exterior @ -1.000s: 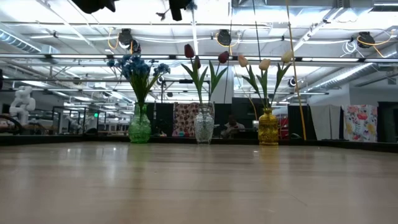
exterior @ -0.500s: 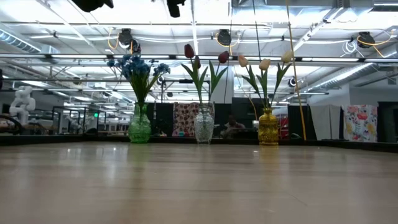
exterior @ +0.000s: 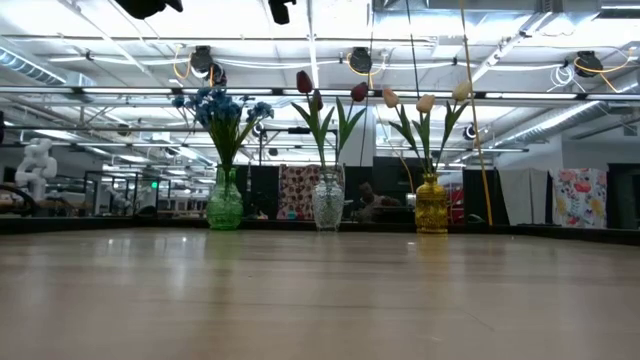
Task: Sort flowers into vase by color
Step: Put the blue flowers into the green flower vase
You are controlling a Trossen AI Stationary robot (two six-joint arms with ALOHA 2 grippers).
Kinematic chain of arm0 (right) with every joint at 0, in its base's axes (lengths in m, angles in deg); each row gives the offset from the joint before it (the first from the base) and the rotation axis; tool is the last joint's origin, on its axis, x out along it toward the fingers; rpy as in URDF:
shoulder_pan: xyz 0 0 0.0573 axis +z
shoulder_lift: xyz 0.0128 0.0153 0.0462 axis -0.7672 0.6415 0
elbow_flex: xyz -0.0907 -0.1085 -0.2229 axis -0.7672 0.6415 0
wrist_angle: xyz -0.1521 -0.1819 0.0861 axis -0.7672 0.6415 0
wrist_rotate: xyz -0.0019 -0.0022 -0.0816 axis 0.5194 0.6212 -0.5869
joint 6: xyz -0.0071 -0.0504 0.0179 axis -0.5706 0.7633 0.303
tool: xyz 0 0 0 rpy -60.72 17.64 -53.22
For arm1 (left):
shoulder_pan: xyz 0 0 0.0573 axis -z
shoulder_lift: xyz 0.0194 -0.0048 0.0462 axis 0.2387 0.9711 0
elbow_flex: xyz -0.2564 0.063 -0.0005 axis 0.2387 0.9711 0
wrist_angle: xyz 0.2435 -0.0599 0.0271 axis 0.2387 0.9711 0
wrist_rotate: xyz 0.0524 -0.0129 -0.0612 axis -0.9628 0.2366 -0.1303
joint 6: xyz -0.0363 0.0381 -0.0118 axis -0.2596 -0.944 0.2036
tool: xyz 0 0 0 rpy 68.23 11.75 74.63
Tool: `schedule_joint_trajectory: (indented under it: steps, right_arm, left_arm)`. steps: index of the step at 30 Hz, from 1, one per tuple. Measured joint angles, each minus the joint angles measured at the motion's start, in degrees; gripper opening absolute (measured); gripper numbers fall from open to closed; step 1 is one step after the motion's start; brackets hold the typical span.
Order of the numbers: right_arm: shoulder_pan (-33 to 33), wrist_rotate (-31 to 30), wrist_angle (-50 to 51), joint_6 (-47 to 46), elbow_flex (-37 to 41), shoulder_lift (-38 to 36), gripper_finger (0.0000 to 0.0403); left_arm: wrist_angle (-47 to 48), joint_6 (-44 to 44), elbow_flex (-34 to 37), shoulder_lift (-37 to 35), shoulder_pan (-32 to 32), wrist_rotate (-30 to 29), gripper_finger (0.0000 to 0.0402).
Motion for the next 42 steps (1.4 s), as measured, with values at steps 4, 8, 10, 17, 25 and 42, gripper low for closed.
schedule_joint_trajectory:
  steps: [4, 8, 10, 17, 25, 42]
  right_arm:
    - [0.0, 0.0, 0.04, 0.0, 0.0, 0.0, 0.0004]
    - [0.0, 0.08, 0.04, 0.02, 0.0, 0.0, 0.0004]
    - [0.0, 0.14, 0.04, 0.15, 0.0, 0.0, 0.0004]
    - [0.02, 0.26, 0.02, 0.2, -0.02, 0.0, 0.0012]
    - [-0.02, 0.22, 1.08, 0.2, -0.02, 0.0, 0.0057]
    - [1.28, 0.08, 10.61, -1.44, -0.02, 0.0, 0.0191]
  left_arm:
    - [0.0, -0.29, 0.0, 0.0, 0.0, -0.01, 0.0255]
    - [0.05, -0.52, 0.0, 0.0, -0.01, -0.8, 0.0204]
    - [0.05, -0.77, 0.0, 0.0, -0.16, -0.95, 0.0179]
    - [0.09, -2.26, 0.0, 0.0, -0.57, -1.56, 0.0099]
    - [1.21, -3.74, 0.0, -0.44, -1.52, 0.96, 0.0023]
    - [37.74, -13.91, 0.0, -23.47, -8.91, -2.84, 0.0018]
